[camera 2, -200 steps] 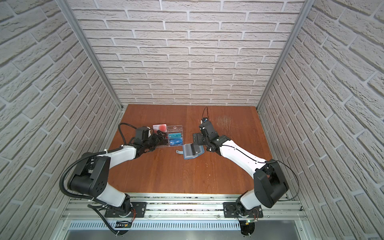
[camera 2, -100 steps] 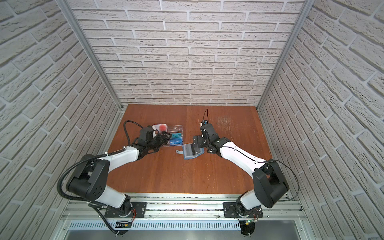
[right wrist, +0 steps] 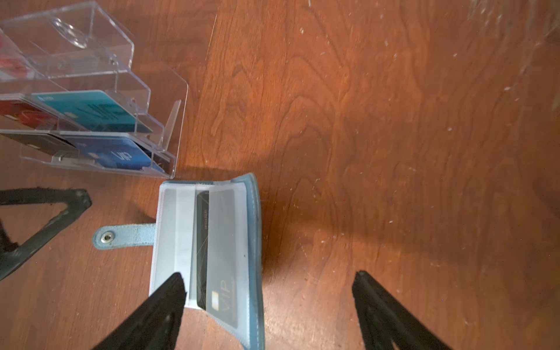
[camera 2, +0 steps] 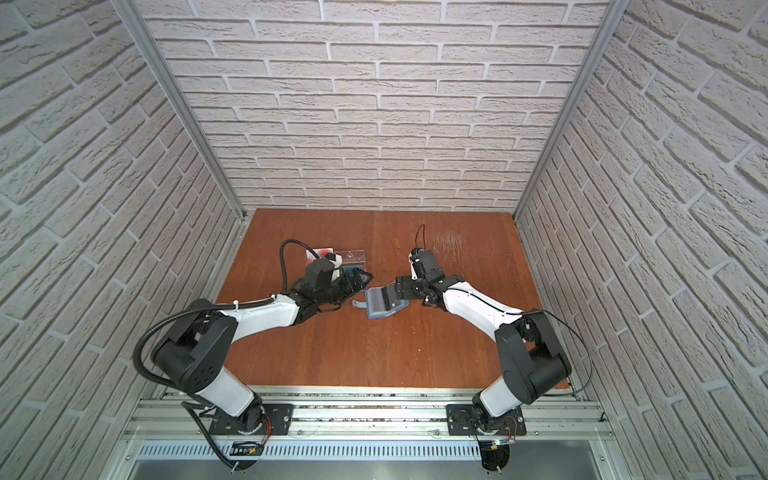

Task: Take the credit cards out of the card holder

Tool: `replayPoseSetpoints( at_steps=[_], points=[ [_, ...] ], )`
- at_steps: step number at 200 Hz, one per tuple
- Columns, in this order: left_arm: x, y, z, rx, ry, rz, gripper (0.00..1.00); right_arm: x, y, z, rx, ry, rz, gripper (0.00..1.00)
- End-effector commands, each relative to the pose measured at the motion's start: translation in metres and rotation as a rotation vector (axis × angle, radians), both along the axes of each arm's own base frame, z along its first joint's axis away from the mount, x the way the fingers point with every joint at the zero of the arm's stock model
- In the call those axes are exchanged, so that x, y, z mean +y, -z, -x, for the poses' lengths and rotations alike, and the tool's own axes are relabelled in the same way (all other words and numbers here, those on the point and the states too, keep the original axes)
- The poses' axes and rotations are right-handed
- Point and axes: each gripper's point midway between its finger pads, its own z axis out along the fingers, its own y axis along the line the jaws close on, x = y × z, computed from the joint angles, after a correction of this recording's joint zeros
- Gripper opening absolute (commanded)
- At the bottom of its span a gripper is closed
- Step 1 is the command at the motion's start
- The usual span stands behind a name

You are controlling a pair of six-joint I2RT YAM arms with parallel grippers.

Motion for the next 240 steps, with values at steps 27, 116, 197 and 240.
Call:
replayPoseSetpoints(
  at_steps=[27, 116, 197, 240],
  points=[
    [-0.036, -0.032, -0.015, -0.050, 0.016, 0.166, 0.98, 0.010, 0.013, -0.001, 0.021, -0.034, -0.042, 0.75],
    [-0.077, -0.014, -0.011, 0.007, 0.053, 0.216, 0.98, -0.002, 0.035, -0.005, 0.105, 0.007, -0.085, 0.54],
    [-0.081, -0.003, 0.001, 0.034, 0.074, 0.195, 0.98, -0.003, 0.058, -0.006, 0.192, 0.021, -0.124, 0.44],
    [-0.080, 0.010, 0.006, 0.063, 0.080, 0.184, 0.98, 0.000, 0.068, -0.006, 0.228, 0.022, -0.133, 0.39]
  ],
)
